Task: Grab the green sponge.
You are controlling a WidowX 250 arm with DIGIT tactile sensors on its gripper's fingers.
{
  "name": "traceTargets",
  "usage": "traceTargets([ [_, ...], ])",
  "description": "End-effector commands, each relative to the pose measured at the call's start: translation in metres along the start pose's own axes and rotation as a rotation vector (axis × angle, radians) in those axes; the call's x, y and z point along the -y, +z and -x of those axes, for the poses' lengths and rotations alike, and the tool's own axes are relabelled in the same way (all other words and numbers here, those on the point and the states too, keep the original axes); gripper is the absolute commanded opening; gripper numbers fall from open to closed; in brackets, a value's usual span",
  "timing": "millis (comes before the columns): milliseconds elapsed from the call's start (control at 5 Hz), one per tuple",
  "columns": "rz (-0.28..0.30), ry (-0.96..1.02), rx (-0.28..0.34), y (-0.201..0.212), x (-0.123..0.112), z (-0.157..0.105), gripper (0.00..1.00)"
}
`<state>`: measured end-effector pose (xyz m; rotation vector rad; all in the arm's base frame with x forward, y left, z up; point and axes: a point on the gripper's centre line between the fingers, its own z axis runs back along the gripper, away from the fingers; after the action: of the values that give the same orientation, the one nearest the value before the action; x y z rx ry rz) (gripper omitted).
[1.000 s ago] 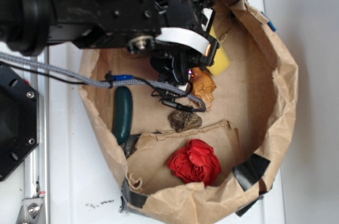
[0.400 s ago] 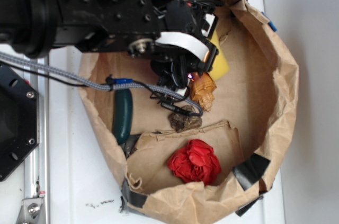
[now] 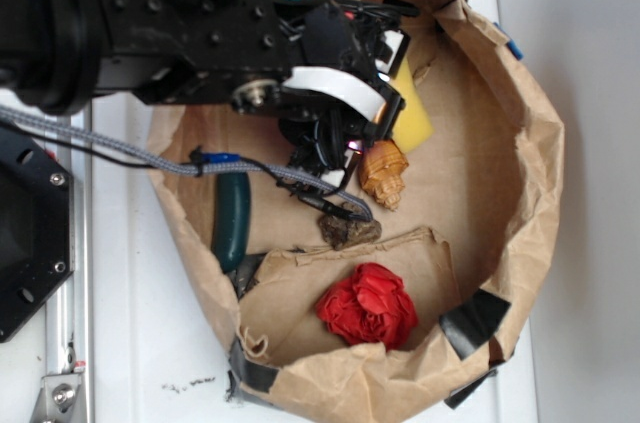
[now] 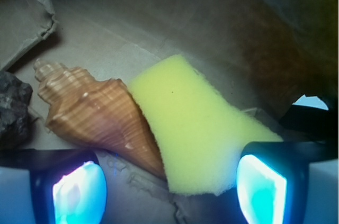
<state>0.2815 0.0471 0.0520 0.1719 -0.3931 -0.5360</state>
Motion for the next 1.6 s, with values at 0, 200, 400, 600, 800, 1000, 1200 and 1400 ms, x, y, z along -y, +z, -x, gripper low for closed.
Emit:
traceTargets([
  [0,-0.029,-0.032,-0.013,0.017,-0.034,0.01,1.0],
  [200,-0.032,-0.057,0.036,0.021,-0.049,0.003,1.0],
  [400,-0.05,-0.064,0.049,0.025,-0.054,-0.004,1.0],
  [600,-0.047,-0.048,0.073,0.029,-0.052,-0.014,1.0],
  [800,-0.052,-0.061,0.069,0.023,-0.043,-0.021,1.0],
  [1000,-0.077,-0.095,0.056,0.011,-0.035,-0.027,1.0],
  [1200,-0.087,-0.108,0.049,0.002,-0.032,-0.028,1.0],
  [1400,-0.1,-0.111,0.022,-0.008,-0.03,-0.026,1.0],
])
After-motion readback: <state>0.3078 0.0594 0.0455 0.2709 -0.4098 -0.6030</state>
